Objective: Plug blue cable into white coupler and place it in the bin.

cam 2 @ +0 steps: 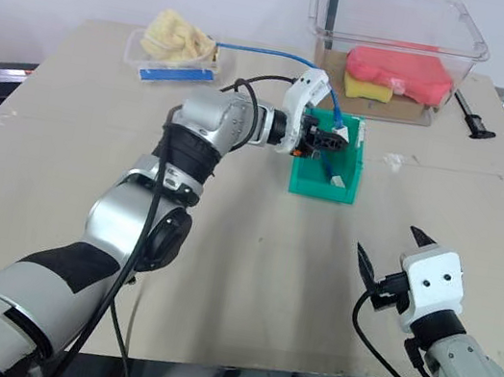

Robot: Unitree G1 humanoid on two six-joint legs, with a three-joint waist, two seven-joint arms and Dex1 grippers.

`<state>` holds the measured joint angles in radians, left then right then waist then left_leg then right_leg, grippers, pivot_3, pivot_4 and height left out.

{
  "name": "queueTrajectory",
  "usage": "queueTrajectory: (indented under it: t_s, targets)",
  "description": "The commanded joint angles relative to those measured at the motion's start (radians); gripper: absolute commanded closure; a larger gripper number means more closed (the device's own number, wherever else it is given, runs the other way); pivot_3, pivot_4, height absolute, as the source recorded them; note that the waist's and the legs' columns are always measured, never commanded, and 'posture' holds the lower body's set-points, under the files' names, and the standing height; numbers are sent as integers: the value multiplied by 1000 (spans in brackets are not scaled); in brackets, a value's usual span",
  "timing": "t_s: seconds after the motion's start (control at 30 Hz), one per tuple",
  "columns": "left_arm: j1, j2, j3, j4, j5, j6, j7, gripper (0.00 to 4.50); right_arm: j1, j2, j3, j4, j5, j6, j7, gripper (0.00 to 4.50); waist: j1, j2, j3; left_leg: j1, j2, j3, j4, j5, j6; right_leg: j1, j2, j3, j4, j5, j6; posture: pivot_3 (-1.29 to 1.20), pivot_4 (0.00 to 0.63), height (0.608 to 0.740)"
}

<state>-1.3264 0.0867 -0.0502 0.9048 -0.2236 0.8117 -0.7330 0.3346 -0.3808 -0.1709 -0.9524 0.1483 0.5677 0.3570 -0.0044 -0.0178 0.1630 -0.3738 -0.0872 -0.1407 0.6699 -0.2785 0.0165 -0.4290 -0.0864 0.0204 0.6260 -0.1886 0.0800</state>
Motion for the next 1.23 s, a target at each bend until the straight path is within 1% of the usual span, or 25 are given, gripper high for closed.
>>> queueTrajectory:
  t_s: [0.03,0.13,0.17,0.3,0.43,0.5,0.57,0.63,0.67,0.77,0.9,0.97,1.07,1.17,1.23]
  targets:
    - [-81,7,14,40,10,-34,-10,1533,-23,18,-9,-57,32,-39,-10,145,-2,0,0,-1,0,0,0,0,0,-1,0,0,0,0,0,0,150,740]
    - [-71,39,21,-14,-12,43,-43,164,-37,25,-19,-63,68,-44,-1,145,-8,0,0,-3,0,0,0,0,0,-2,0,1,0,0,0,0,150,740]
    - [-66,44,22,-31,-17,59,-48,51,-37,24,-23,-62,75,-45,0,145,-9,0,0,-3,0,0,0,0,0,-2,0,1,0,0,0,0,150,740]
    - [79,123,50,-298,-86,91,-122,51,-63,-4,-45,-41,127,-45,37,145,-15,1,0,-3,0,0,0,0,0,-3,0,2,0,0,0,0,150,740]
    - [300,161,93,-619,-147,-11,-131,51,-95,-47,-108,-4,198,-48,82,145,-12,1,0,-1,2,2,-1,0,0,-3,0,4,1,0,-1,0,150,740]
    - [416,209,85,-747,-141,-94,-160,51,-118,-79,-152,26,245,-49,117,145,-7,1,0,-2,2,1,-1,0,0,-3,0,4,1,1,-1,0,150,740]
    - [530,251,94,-844,-137,-214,-195,51,-141,-113,-191,61,288,-51,154,145,-6,1,0,-1,2,2,-1,0,0,-3,0,5,0,1,-2,0,150,740]
    - [604,284,108,-878,-140,-262,-199,51,-155,-149,-219,97,318,-55,189,145,-2,1,0,-1,2,3,-1,0,0,-3,0,5,0,1,-2,0,150,740]
    - [648,309,108,-893,-146,-287,-226,51,-157,-175,-238,124,334,-59,220,145,1,1,0,-1,2,3,-1,0,0,-3,0,5,0,1,-2,0,150,740]
    - [764,375,134,-950,-199,-296,-290,51,-141,-249,-298,207,367,-80,315,145,3,1,0,-1,2,4,-1,0,0,-3,0,5,0,1,-2,0,150,740]
    - [926,476,163,-1031,-242,-290,-352,51,-73,-338,-377,314,384,-122,452,145,2,1,0,-1,2,5,-1,-1,1,-2,0,5,0,1,-2,0,150,740]
    - [1041,540,185,-1086,-247,-300,-383,51,-27,-380,-408,380,370,-153,525,145,2,2,0,-1,3,5,-1,-2,4,-2,0,5,0,1,-2,0,150,740]
    - [1168,609,230,-1143,-266,-311,-411,51,38,-411,-431,457,345,-207,601,145,-1,2,0,2,4,7,-2,-3,5,0,0,6,0,1,-2,0,150,740]
    - [1246,648,268,-1157,-294,-315,-430,51,71,-416,-433,513,329,-247,637,145,1,2,0,7,4,8,-2,-5,8,4,0,7,-1,1,-2,0,150,740]
    - [1280,662,265,-1150,-278,-345,-434,51,73,-410,-419,541,319,-271,645,145,2,2,0,12,5,8,-2,-5,9,10,-1,6,-1,-3,-2,0,150,740]
